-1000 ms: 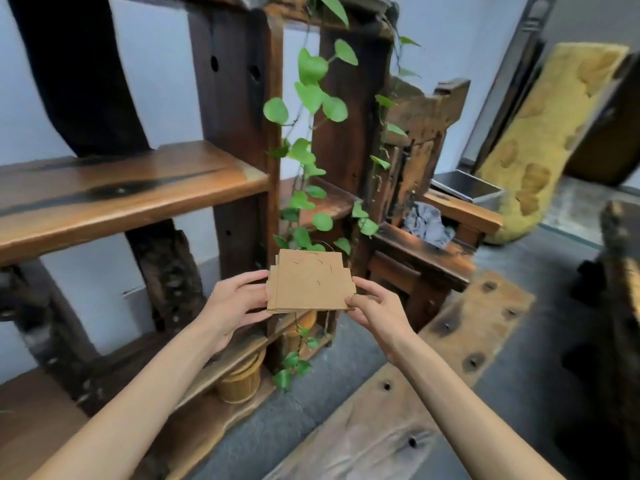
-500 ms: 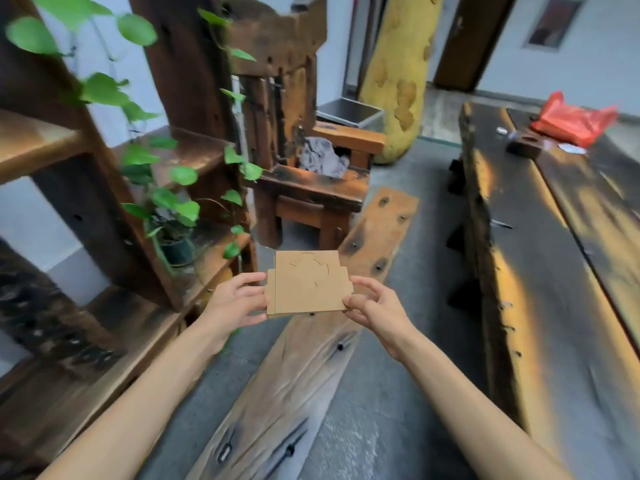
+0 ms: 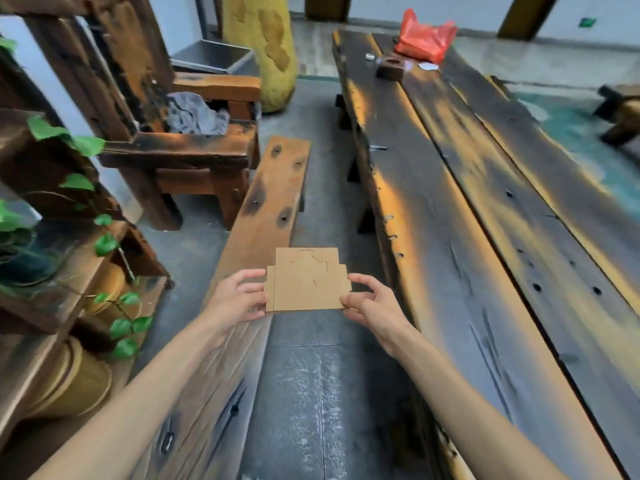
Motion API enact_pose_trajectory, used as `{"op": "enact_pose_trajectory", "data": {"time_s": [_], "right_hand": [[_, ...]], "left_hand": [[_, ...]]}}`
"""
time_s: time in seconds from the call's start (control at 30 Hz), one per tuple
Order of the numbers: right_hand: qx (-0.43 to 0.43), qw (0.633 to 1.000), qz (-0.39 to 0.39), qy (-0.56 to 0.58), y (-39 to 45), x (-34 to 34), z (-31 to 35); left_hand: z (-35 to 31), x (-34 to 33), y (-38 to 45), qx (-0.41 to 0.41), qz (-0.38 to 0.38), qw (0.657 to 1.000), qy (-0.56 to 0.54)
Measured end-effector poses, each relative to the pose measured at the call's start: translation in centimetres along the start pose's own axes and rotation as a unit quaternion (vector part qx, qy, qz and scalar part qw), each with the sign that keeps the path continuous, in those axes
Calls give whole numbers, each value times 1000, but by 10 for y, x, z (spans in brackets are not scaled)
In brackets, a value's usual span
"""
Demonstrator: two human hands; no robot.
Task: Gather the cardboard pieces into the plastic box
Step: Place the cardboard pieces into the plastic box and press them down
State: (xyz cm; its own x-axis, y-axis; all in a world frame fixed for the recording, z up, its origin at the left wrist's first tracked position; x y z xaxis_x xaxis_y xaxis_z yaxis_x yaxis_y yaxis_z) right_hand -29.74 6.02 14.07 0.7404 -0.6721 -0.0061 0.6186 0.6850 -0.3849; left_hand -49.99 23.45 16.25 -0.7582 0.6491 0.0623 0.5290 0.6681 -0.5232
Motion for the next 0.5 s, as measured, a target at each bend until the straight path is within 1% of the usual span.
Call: {"op": "enact_pose_trajectory", "data": {"time_s": [0.07, 0.27, 0.5], "right_hand": [[-6, 1000, -17, 17, -8, 16, -6], [-27, 992, -107, 58, -49, 92, -35], [-48, 977, -188, 83, -104, 165, -60]], "left_hand": [[3, -16, 2, 0, 12, 1000, 15], [13, -99, 11, -12, 81, 994, 75], [29, -188, 6, -16, 175, 975, 136]]}}
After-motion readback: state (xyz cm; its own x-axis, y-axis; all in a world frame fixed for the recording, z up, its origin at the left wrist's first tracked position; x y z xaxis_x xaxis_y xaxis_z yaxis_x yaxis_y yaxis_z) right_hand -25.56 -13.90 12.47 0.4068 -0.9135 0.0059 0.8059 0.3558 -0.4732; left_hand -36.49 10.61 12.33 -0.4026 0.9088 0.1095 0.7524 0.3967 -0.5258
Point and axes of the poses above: each hand's wrist, its own y-axis towards the middle knuckle, its own x-axis out of the back of the hand, z = x × y, the point moved 7 cm from there along y, towards the middle knuckle, and after that the axes turned 3 degrees about x, right-handed, at the moved point
